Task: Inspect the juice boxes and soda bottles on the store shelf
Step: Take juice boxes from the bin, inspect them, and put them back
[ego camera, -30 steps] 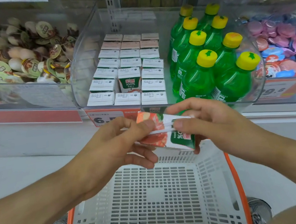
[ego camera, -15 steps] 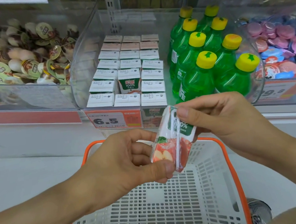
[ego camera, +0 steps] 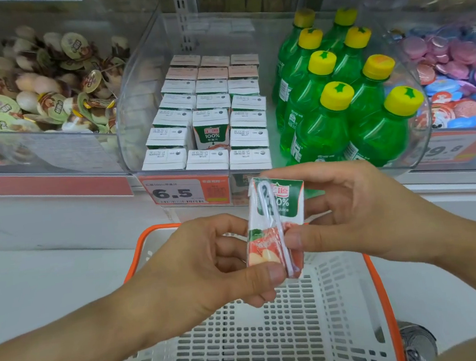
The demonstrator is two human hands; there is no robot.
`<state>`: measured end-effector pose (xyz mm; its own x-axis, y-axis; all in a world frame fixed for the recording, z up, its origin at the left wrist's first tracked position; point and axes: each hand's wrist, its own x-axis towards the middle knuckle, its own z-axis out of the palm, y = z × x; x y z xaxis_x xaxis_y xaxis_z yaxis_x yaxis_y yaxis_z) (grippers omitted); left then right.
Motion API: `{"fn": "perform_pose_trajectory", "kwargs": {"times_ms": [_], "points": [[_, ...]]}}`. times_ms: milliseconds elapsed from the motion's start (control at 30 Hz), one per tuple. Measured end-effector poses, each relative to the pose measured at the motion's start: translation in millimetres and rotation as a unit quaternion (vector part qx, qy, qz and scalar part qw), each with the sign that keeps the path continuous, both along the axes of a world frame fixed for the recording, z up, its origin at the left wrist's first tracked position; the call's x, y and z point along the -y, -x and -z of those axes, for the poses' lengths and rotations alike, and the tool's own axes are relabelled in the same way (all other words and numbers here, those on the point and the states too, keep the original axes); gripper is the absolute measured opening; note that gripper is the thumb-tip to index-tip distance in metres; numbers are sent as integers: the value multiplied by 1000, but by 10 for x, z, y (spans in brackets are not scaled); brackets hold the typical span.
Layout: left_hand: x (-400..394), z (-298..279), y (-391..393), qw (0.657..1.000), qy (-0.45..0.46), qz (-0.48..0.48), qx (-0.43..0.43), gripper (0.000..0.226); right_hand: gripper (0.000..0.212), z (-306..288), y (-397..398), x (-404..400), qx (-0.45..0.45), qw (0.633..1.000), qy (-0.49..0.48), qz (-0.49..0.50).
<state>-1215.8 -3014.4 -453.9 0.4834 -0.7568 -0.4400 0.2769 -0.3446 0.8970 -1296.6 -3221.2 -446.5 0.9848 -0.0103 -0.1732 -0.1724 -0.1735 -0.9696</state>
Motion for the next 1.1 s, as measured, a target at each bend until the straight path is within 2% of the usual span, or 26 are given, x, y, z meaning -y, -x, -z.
{"fn": "perform_pose_trajectory", "kwargs": {"times_ms": [267,333,400,467,567,733,800,900,967,1033,1100], "points": [[-5,29,-9,999,14,5,50,39,66,-14,-11,29,17,1000,-19,13],[-6,46,6,993,8,12,117,39,67,-35,-10,6,17,999,-1,30],[-20,40,26,977,-5,18,211,50,68,-57,-7,-21,17,998,40,55],[-34,22,41,969,9,10,247,61,68,-60,1,-55,26,993,85,84],[-49,13,59,976,48,12,210,64,67,-15,17,-160,53,986,95,124],[-41,-1,52,982,63,8,176,46,28,48,59,-325,138,980,22,144],[-49,-21,15,986,85,5,145,40,24,48,57,-300,166,977,54,124],[-49,-9,-72,991,125,-47,17,44,32,47,25,-189,184,970,110,111],[-47,-8,-130,982,145,-93,-81,45,40,26,9,-134,171,976,100,85],[-51,-18,-176,983,149,-93,-62,39,44,-9,-3,-133,146,987,57,47],[-60,-50,-197,986,144,-70,42,31,41,-50,-26,-172,132,990,6,57]]}}
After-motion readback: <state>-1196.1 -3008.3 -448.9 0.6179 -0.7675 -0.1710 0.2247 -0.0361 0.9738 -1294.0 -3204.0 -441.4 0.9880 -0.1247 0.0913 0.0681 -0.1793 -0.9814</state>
